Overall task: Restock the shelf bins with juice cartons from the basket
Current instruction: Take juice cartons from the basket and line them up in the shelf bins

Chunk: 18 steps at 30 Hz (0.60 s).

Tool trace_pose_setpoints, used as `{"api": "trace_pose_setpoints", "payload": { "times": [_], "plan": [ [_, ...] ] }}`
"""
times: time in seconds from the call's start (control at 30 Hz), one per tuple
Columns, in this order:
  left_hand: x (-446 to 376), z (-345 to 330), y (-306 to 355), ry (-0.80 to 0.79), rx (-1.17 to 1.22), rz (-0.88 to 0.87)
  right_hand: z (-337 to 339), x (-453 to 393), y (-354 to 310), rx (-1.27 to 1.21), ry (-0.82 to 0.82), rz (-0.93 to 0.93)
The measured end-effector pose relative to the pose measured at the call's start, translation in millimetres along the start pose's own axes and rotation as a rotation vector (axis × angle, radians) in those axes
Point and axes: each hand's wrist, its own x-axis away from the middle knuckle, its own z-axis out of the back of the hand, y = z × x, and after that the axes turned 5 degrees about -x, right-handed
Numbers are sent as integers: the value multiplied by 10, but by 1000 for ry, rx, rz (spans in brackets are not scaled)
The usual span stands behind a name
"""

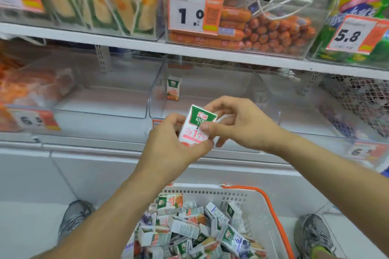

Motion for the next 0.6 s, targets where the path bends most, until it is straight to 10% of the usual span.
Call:
{"api": "trace_pose_setpoints", "payload": {
  "times": [0.23,0.4,0.6],
  "plan": [
    [-166,1185,-416,258,-325,-245,-938,-742,-411,-106,13,192],
    [-517,1985,-1185,467,-575,-177,-1664,-1599,-469,245,128,427],
    [-727,2047,-1664,684,-418,-96,-2291,-3042,-193,413,151,236]
  ]
}}
